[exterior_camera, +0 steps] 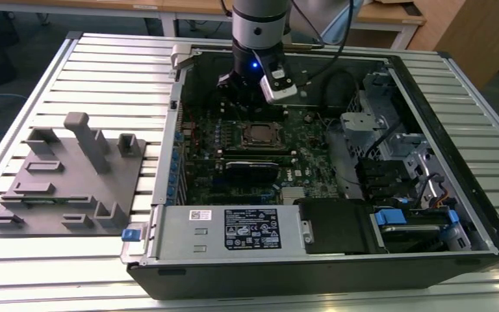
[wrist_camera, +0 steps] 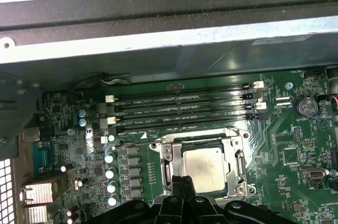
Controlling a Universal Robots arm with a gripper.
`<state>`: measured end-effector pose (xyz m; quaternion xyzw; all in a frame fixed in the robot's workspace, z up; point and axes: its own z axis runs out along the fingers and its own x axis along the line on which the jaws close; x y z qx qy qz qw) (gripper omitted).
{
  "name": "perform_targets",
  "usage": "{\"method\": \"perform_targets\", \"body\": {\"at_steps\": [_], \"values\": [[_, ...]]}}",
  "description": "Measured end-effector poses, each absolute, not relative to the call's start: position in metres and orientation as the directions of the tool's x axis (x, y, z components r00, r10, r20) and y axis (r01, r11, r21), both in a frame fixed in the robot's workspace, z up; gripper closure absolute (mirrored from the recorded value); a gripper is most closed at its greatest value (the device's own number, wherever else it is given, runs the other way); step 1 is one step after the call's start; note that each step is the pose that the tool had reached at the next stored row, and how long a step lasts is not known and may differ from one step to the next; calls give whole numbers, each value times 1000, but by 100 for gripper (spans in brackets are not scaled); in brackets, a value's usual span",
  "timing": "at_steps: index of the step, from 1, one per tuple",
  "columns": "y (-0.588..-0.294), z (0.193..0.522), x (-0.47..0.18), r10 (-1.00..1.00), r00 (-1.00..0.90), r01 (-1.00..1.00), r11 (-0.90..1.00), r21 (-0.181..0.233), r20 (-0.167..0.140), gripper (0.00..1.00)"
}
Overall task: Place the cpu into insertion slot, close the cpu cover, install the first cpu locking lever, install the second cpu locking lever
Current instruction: 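Install the first cpu locking lever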
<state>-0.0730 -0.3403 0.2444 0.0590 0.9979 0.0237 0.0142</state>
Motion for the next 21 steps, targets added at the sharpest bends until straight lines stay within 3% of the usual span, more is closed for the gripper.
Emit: {"method": "perform_targets", "body": {"at_steps": [10,21], "values": [[-340,244,-73,118,-993,117,992,46,-17,90],[-340,244,-73,118,-992,119,992,31,31,90]]}}
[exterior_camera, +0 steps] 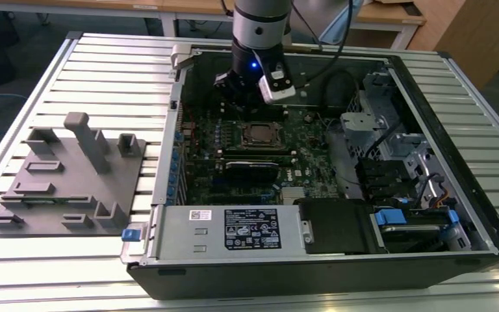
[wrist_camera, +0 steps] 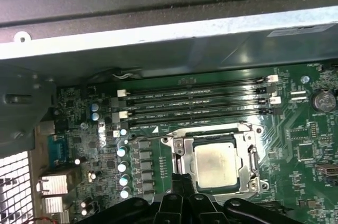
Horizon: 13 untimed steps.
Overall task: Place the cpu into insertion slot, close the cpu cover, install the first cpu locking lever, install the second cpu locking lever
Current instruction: 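Install the first cpu locking lever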
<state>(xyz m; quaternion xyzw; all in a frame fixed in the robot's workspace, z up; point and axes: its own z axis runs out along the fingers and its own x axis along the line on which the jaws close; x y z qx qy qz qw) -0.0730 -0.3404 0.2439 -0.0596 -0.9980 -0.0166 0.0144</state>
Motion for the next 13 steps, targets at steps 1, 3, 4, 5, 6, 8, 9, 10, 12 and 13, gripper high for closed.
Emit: {"method": "perform_targets", "body": {"at_steps": [1,3,4,5,6,8,9,10,12,13], "values": [[-340,244,-73,118,-992,119,992,31,33,90],[-340,244,-73,119,-992,120,992,31,33,90],[-340,244,-73,118,-992,119,992,31,33,90],[-340,244,-73,118,-992,119,992,31,34,90],[-340,244,-73,118,-992,119,992,31,34,90],[-340,244,-73,118,-992,119,992,31,34,90],[-340,244,-74,118,-992,119,992,31,34,90],[-340,244,-74,118,-992,119,992,31,34,90],[-340,244,-75,118,-992,119,992,31,34,90],[-340,244,-76,118,-992,119,992,31,34,90]]}}
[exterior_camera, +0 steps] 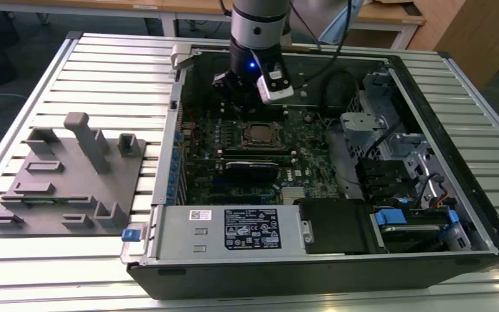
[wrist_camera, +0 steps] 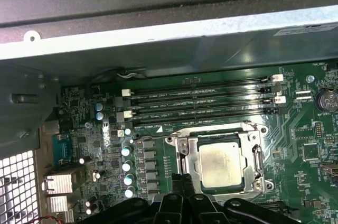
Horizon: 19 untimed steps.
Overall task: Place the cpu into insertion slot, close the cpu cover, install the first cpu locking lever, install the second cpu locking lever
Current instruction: 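Install the first cpu locking lever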
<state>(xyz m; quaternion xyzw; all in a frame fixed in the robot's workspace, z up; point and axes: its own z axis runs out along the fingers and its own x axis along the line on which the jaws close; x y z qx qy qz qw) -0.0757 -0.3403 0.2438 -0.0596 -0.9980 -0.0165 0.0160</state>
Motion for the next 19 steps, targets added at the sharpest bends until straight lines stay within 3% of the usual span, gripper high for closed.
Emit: {"method": "perform_targets", "body": {"at_steps": [19], "values": [[-340,244,-82,118,-992,119,992,31,34,90]]}}
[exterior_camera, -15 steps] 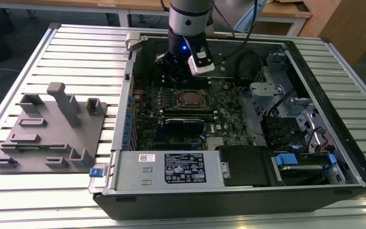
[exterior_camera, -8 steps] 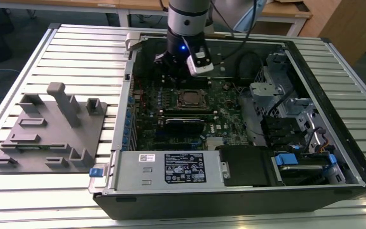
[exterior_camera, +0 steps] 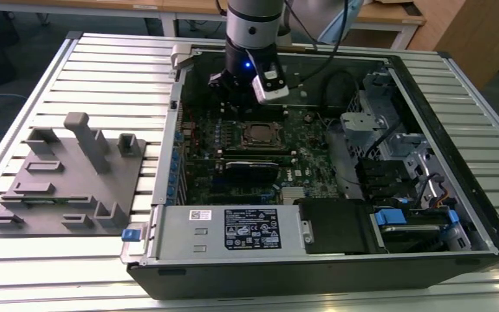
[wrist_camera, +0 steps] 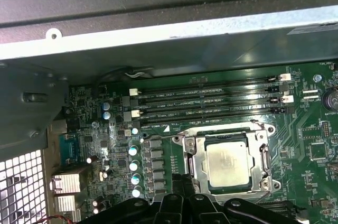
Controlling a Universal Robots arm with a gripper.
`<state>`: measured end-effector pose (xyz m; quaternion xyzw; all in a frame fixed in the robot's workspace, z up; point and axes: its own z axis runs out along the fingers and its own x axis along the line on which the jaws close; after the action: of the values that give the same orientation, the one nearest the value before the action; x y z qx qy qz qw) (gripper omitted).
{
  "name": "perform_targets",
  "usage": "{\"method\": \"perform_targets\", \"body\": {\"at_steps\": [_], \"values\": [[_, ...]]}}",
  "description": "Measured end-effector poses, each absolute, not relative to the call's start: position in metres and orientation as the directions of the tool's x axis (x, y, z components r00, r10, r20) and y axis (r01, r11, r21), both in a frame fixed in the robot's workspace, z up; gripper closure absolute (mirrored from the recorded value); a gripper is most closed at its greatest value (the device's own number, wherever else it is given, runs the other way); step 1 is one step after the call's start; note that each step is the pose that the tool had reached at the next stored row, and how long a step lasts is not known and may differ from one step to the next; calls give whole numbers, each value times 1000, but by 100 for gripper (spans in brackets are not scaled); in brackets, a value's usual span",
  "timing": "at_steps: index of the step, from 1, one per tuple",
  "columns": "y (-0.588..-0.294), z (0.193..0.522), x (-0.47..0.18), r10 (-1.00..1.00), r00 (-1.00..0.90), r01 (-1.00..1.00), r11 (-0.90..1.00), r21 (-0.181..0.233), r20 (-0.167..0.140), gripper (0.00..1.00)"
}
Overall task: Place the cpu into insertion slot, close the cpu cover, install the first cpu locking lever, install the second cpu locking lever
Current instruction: 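Install the first cpu locking lever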
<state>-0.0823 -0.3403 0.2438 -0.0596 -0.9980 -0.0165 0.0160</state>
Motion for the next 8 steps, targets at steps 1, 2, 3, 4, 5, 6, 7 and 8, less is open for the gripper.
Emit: {"method": "perform_targets", "body": {"at_steps": [1,2,3,4,5,6,7,8], "values": [[-340,244,-82,118,-992,119,992,31,34,90],[-340,244,-82,118,-992,119,992,31,34,90],[-340,244,-82,118,-992,119,992,31,34,90],[-340,244,-82,118,-992,119,992,31,34,90],[-340,244,-83,118,-992,119,992,31,34,90],[-340,244,-84,118,-992,119,992,31,34,90],[-340,244,-84,118,-992,119,992,31,34,90],[-340,244,-84,118,-992,119,992,31,34,90]]}}
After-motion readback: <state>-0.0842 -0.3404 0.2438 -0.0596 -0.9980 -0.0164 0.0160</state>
